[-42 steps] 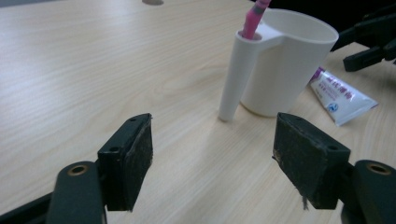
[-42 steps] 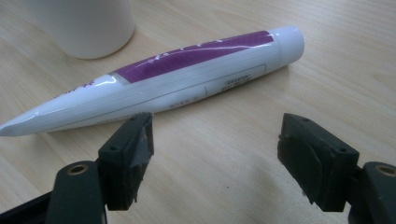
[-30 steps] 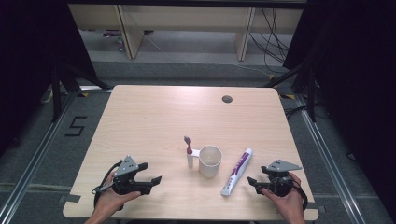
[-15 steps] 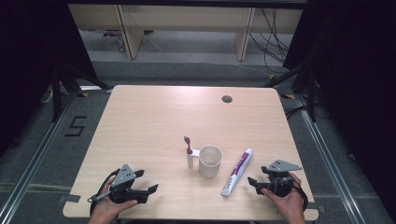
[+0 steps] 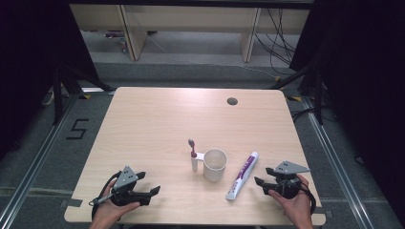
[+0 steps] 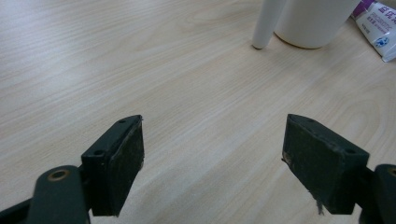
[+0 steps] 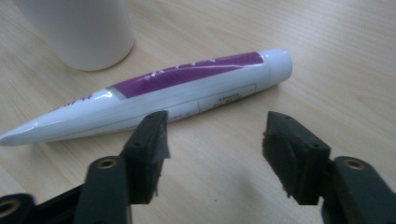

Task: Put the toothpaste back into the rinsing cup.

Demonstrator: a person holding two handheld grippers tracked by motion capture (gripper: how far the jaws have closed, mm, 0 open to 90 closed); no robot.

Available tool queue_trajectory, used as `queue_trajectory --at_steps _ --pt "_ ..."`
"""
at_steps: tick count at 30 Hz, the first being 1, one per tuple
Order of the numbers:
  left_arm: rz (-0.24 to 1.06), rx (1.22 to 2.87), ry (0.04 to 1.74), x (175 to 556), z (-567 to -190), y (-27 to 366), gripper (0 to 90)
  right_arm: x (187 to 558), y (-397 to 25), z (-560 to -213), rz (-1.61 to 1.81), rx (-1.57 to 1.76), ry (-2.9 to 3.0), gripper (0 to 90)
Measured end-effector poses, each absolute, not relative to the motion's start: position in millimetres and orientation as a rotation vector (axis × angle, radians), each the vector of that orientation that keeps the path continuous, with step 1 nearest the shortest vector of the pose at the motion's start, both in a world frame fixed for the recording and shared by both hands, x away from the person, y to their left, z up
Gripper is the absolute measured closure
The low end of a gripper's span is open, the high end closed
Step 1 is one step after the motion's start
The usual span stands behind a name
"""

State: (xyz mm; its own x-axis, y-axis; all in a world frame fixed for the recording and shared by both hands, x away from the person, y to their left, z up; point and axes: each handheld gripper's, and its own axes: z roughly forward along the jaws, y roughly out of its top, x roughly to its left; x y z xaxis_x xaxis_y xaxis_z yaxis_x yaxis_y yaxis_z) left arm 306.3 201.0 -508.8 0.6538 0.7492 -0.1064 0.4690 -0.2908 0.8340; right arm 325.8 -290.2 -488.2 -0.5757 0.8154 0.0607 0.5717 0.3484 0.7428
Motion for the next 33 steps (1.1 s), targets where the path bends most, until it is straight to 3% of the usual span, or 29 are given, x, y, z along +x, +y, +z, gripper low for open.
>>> queue_trajectory --at_steps 5,10,15,33 --pt "0.386 1.966 0.938 306 -510 201 20.4 335 -290 -481 1.094 1.164 2.313 55.3" --pt "0.386 1.976 0.930 306 -511 202 20.4 344 -286 -473 1.084 1.073 2.326 75.8" --pt "0.389 1.972 0.933 306 -511 202 20.7 361 -280 -472 1.057 1.007 2.359 87.3" --pt "0.382 1.987 0.930 306 -513 200 21.1 418 -260 -477 0.971 1.042 2.431 90.0"
